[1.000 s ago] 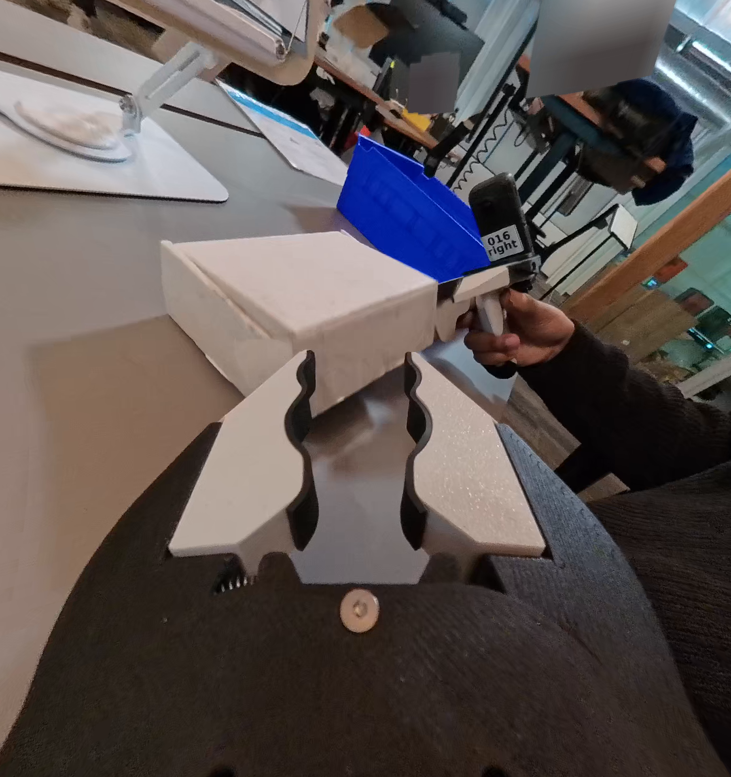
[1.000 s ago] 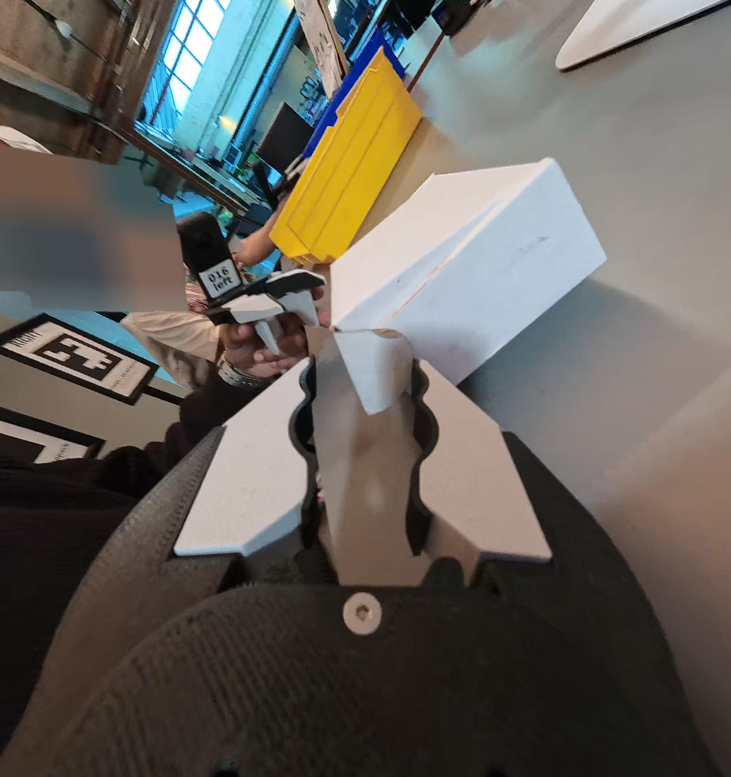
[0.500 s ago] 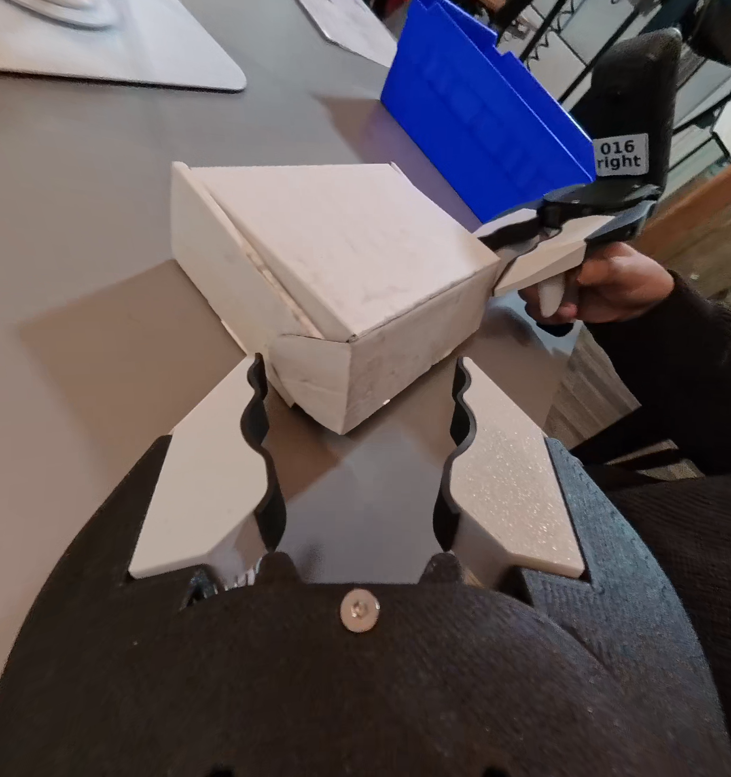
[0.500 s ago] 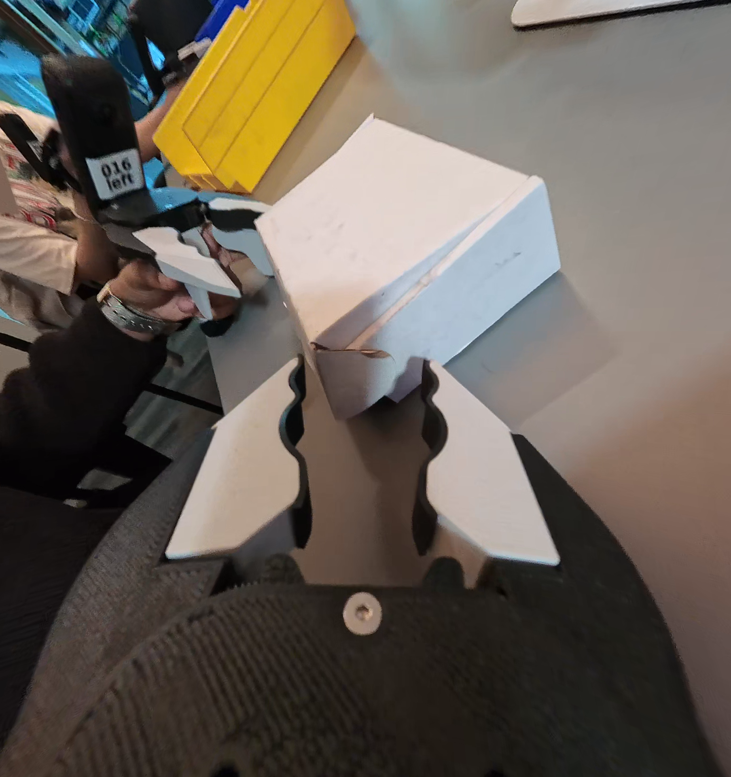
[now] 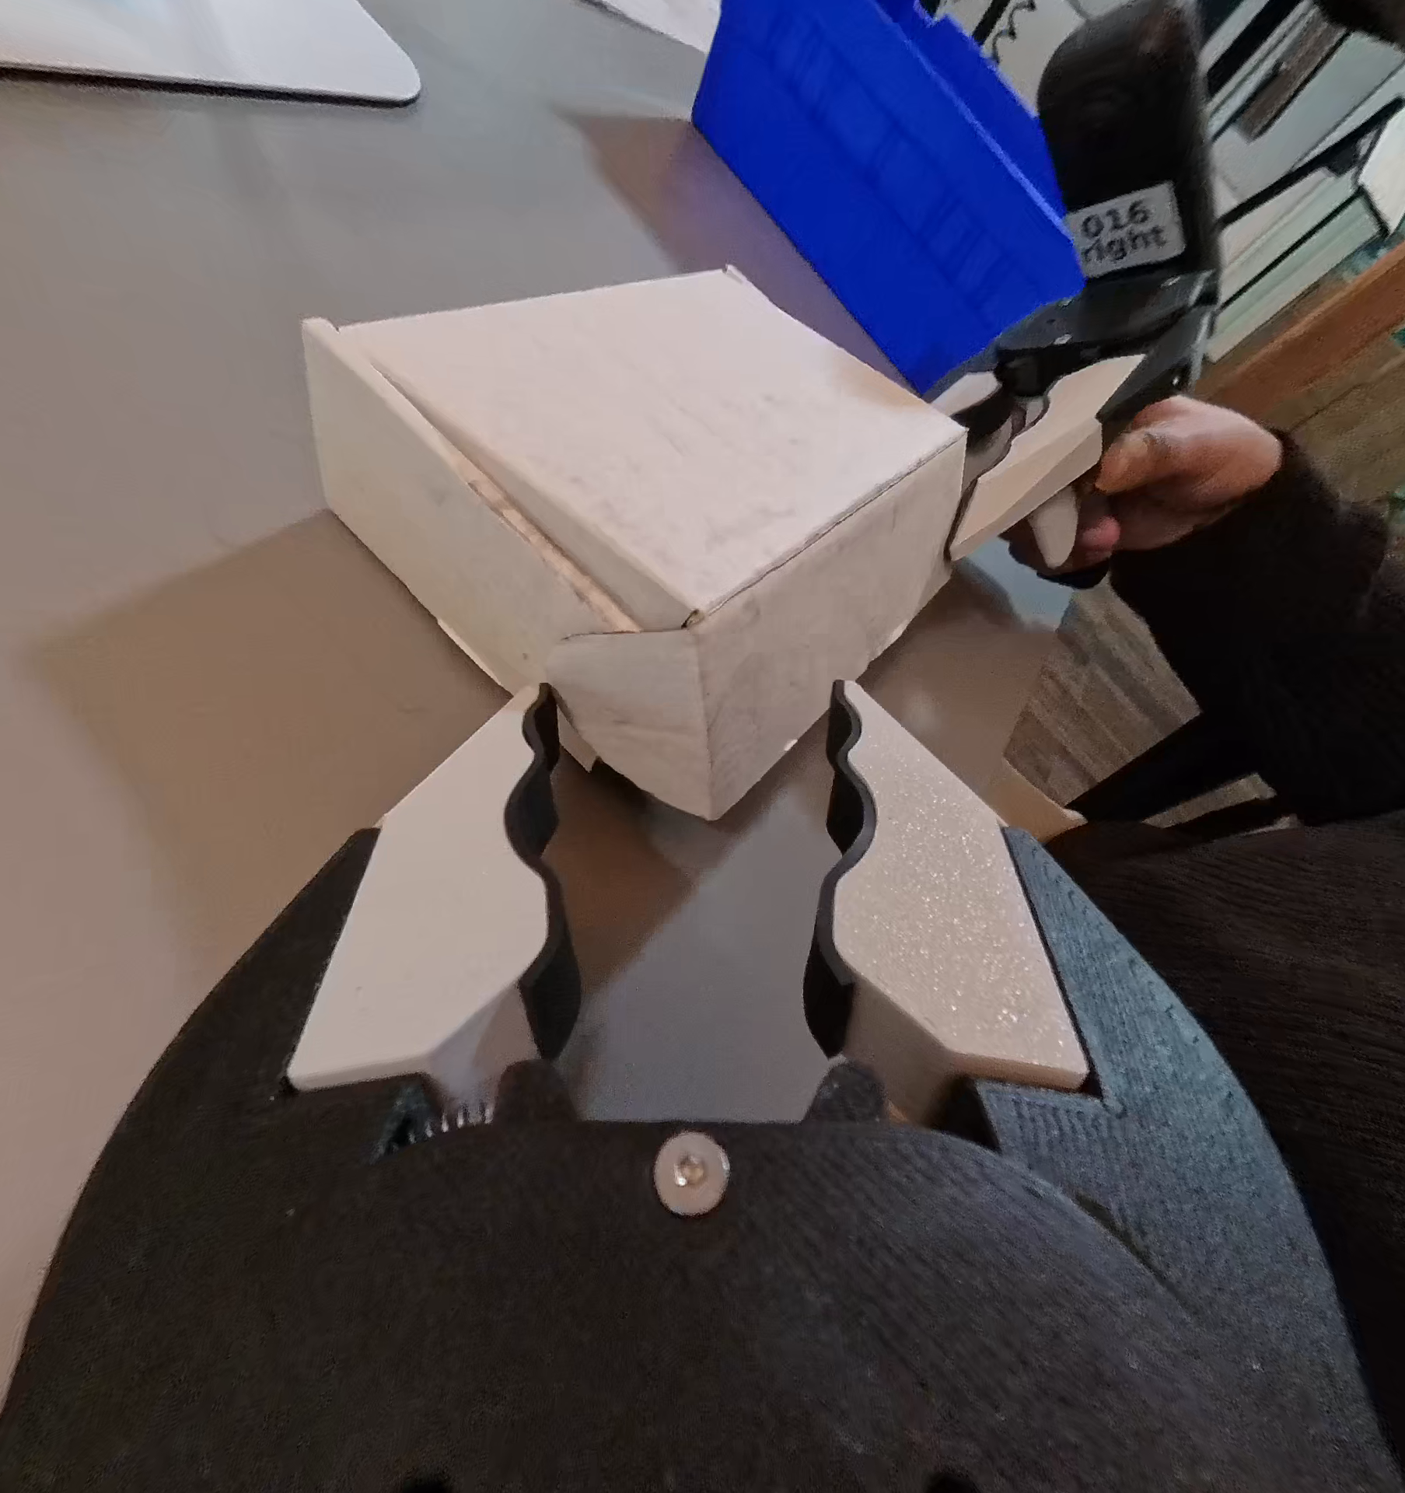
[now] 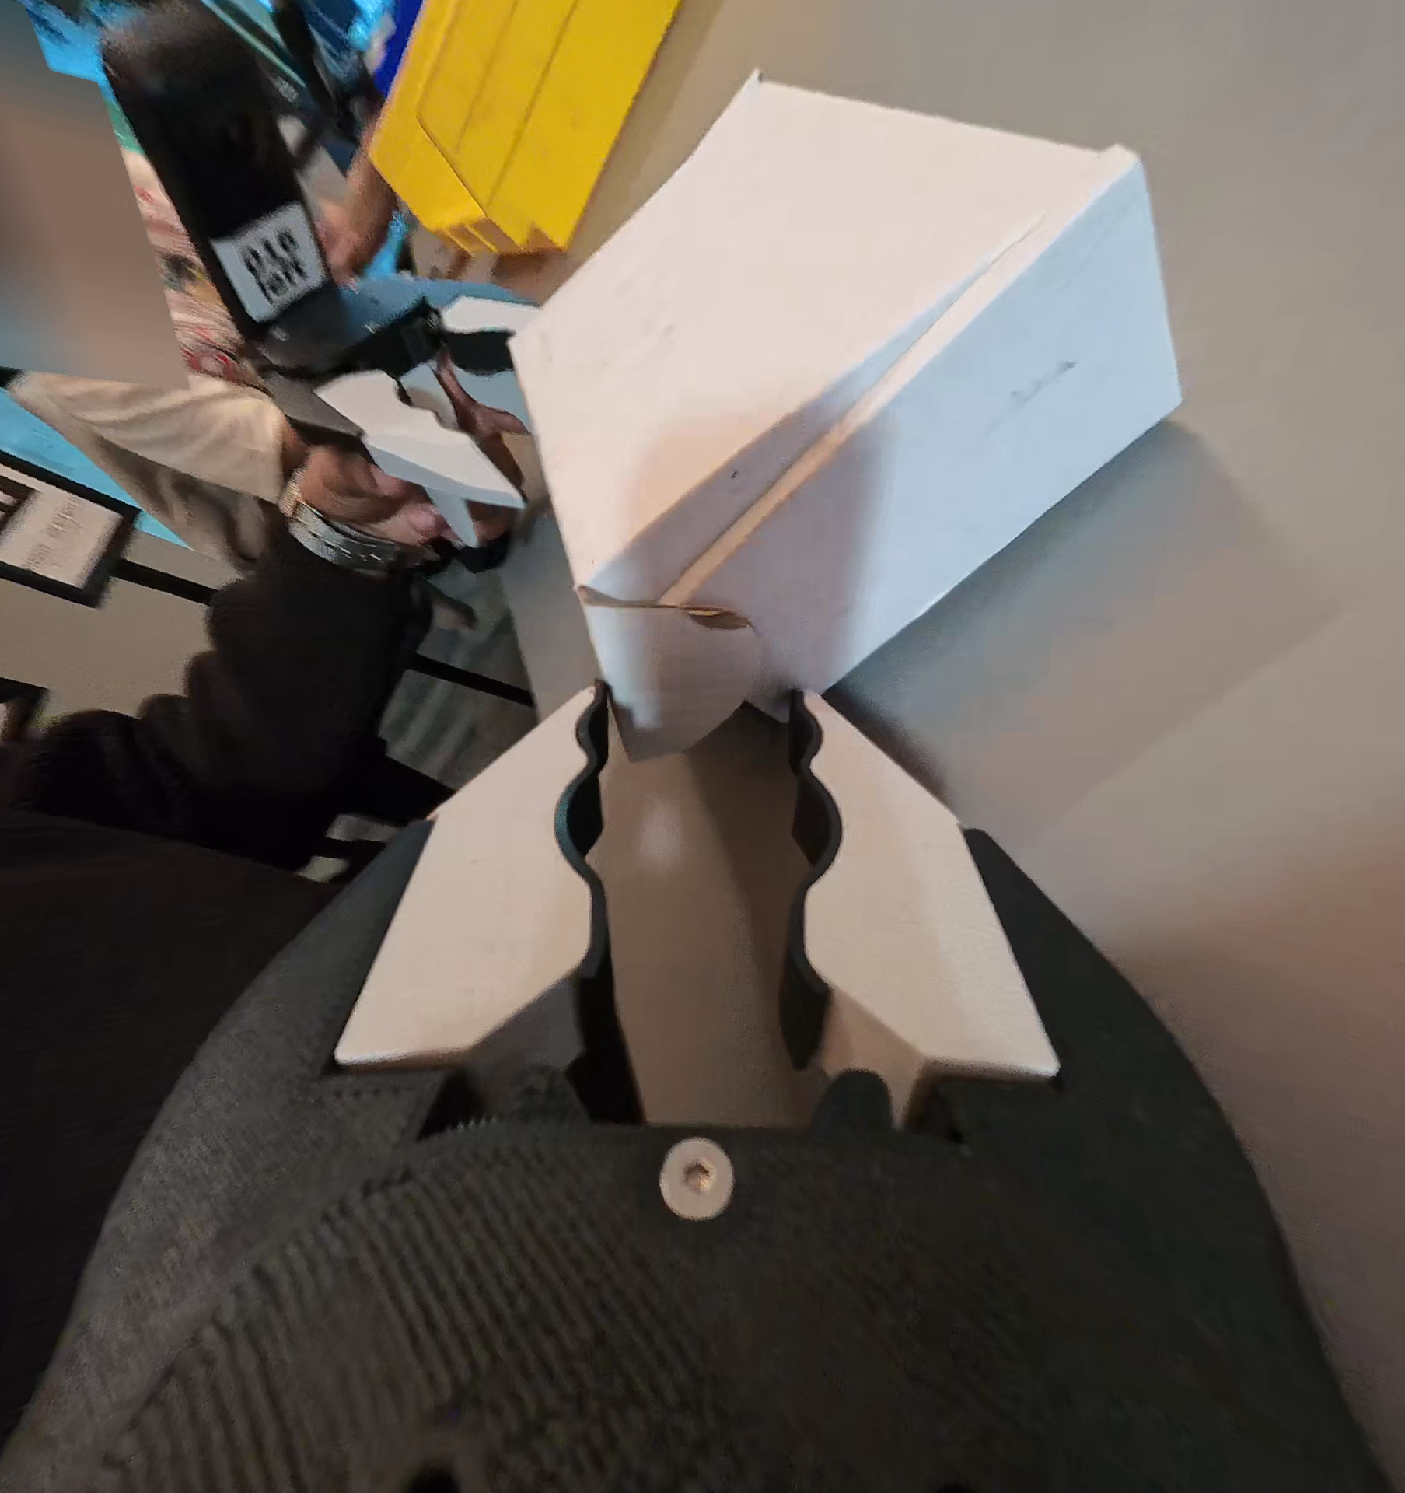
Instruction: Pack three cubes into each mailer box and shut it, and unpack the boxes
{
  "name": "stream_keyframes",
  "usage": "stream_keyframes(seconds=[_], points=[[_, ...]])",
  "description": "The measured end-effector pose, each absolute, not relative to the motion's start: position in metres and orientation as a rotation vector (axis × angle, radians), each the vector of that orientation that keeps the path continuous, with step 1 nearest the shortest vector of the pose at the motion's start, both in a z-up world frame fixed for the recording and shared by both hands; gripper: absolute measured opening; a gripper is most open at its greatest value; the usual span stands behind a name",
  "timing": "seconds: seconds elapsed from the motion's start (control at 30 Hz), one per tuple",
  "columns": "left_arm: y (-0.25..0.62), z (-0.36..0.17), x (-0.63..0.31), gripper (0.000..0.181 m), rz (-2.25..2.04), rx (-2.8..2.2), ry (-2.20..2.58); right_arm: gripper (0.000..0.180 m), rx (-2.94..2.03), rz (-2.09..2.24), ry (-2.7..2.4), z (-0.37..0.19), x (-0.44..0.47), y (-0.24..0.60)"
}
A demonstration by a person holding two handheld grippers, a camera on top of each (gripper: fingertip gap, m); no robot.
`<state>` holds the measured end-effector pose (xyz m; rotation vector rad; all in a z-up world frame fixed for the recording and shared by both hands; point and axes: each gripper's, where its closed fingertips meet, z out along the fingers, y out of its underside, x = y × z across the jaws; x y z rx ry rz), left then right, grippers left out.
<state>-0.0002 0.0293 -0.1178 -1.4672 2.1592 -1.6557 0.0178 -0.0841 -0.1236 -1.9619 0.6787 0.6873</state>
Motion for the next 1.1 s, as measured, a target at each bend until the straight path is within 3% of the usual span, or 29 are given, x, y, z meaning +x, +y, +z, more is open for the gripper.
stream_keyframes(seconds=[0.17,0.27,0.5,0.9,1.1], points=[[0.035,-0.084,-0.001,0.047,-1.912,-1.461,2.005,0.039,-1.781,0.835,0.726,-0.094,0.019,-0.089],[0.035,-0.073,-0.001,0.047,-2.007,-1.451,1.947,0.037,-1.745,0.826,0.719,-0.084,0.021,-0.091],[0.03,-0.077,0.0,0.061,-1.883,-1.365,1.978,0.043,-1.846,0.652,0.666,-0.087,0.02,-0.087],[0.015,-0.124,-0.002,0.059,-1.404,-1.235,2.224,0.049,-2.087,0.29,0.643,-0.127,0.037,-0.093],[0.012,-0.117,-0.004,0.053,-1.43,-1.208,2.218,0.052,-2.129,0.271,0.621,-0.13,0.033,-0.095]])
